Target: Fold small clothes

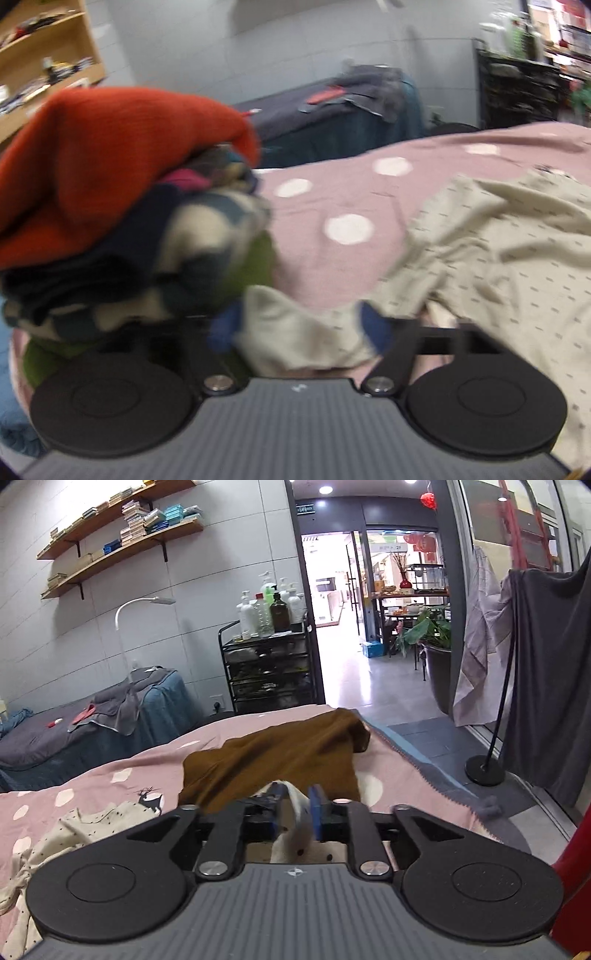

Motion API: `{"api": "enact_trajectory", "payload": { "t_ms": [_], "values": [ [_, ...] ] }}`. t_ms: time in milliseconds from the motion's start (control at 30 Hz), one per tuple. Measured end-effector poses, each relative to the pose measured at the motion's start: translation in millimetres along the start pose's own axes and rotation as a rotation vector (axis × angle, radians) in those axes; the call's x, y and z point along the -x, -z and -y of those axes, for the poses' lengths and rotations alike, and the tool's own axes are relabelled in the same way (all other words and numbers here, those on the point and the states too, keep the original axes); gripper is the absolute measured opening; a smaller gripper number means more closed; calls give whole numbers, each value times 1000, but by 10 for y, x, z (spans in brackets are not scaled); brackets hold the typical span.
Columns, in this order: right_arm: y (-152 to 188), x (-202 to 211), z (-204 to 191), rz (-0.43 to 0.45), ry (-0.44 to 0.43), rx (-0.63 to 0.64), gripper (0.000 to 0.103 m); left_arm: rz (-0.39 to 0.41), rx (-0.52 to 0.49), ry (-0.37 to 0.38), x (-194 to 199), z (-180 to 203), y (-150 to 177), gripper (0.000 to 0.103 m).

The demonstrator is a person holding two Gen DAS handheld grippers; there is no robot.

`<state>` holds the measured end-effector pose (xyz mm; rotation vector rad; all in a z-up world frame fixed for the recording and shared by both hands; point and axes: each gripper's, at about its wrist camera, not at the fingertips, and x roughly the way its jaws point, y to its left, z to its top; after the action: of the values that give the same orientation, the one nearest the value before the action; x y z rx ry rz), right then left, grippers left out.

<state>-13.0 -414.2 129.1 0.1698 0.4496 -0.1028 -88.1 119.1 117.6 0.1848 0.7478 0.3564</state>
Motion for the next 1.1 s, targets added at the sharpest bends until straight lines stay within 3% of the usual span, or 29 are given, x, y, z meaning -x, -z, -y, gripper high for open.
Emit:
{"api": "enact_trajectory", "payload": {
  "t_ms": [33, 133, 233, 333, 400, 500, 567, 667, 833, 1000, 1100],
  "values": [
    [9, 22, -22, 7, 3, 7, 69, 2, -12, 1, 22, 54, -8, 95],
    [-10, 117, -67, 35, -14, 24, 76, 11, -37, 46, 97, 199, -16, 97],
    [-19, 253, -160, 62, -83, 38, 91, -6, -23, 198, 165, 268, -18, 97],
    [42, 307, -340, -19, -255, 68, 96, -27, -26, 378, 223, 351, 31, 96],
    [167, 294, -508, -120, -378, 84, 96, -48, -90, 461, 235, 477, 95, 95],
    [452, 215, -709, -289, -490, 98, 95, -119, -180, 519, 144, 657, 162, 80],
    [661, 183, -794, -391, -524, 119, 88, -173, -218, 564, 77, 741, 224, 60],
    [950, 211, -841, -528, -582, 138, 84, -211, -275, 580, 64, 801, 343, 52],
    [1283, 331, -818, -652, -621, 169, 84, -228, -397, 595, 244, 666, 600, 52],
    [1381, 323, -828, -639, -644, 171, 84, -311, -332, 593, 351, 458, 835, 47],
    [1422, 282, -919, -648, -680, 191, 84, -313, -255, 582, 382, 408, 908, 33]
  ]
}}
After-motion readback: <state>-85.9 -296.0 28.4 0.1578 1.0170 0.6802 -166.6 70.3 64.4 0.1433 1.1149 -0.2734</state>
